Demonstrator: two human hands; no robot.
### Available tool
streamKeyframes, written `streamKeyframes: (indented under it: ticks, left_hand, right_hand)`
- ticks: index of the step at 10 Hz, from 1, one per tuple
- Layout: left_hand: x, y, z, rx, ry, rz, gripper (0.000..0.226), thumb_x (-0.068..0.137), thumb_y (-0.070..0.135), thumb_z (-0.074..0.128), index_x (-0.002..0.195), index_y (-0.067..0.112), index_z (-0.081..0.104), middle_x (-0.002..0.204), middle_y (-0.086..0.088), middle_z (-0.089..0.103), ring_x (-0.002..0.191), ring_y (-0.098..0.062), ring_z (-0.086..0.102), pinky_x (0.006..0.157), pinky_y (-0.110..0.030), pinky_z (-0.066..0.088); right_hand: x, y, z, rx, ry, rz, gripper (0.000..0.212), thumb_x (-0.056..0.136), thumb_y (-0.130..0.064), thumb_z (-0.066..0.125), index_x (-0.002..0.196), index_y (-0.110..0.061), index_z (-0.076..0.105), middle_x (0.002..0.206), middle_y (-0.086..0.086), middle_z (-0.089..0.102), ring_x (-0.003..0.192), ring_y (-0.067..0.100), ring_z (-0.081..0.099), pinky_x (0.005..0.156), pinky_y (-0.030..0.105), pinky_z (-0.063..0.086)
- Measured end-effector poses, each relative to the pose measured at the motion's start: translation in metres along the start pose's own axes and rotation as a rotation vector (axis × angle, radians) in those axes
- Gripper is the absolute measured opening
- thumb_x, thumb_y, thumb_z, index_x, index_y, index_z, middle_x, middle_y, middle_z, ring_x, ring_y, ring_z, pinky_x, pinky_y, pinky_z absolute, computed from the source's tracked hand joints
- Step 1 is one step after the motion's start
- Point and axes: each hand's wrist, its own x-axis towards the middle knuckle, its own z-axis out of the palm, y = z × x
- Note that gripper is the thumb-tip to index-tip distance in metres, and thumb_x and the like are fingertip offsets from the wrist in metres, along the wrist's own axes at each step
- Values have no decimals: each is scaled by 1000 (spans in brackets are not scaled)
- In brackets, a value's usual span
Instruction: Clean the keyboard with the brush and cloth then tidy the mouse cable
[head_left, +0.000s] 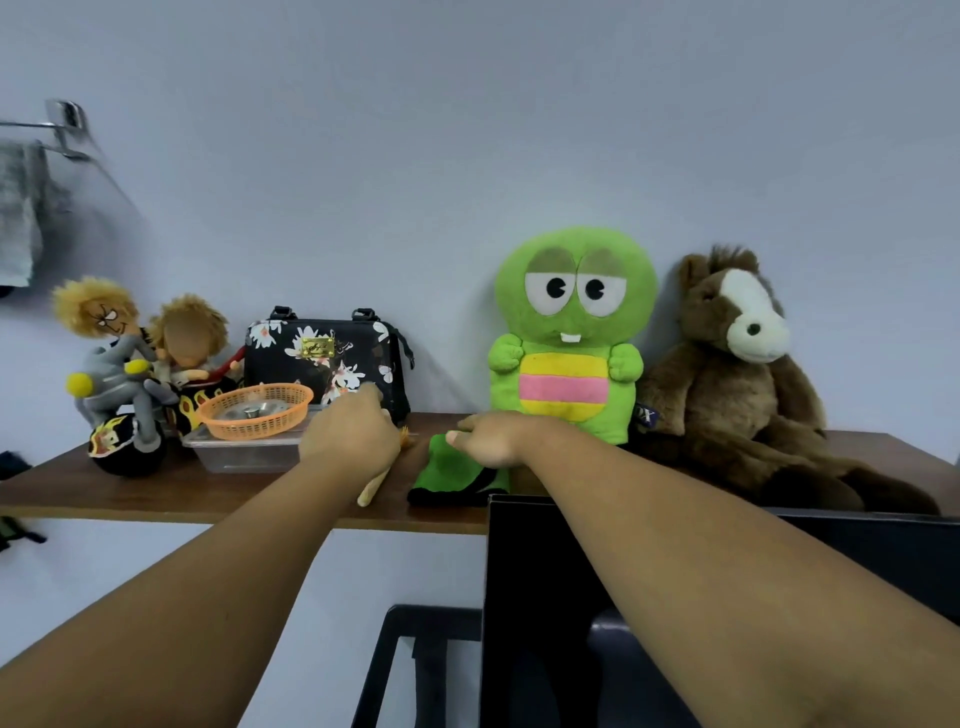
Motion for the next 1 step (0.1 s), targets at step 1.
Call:
streamKeyframes:
  ticks: [1]
  left_hand:
    - [-10, 24, -18, 10, 32, 107, 42, 98, 32, 37, 136, 16, 42, 133, -10, 53, 115, -31, 54, 92, -46, 46]
  right_hand:
    - [-15, 16, -13, 153, 72, -19, 65, 101, -56, 28, 152, -15, 30, 161, 8, 26, 147, 27, 26, 118, 37, 23]
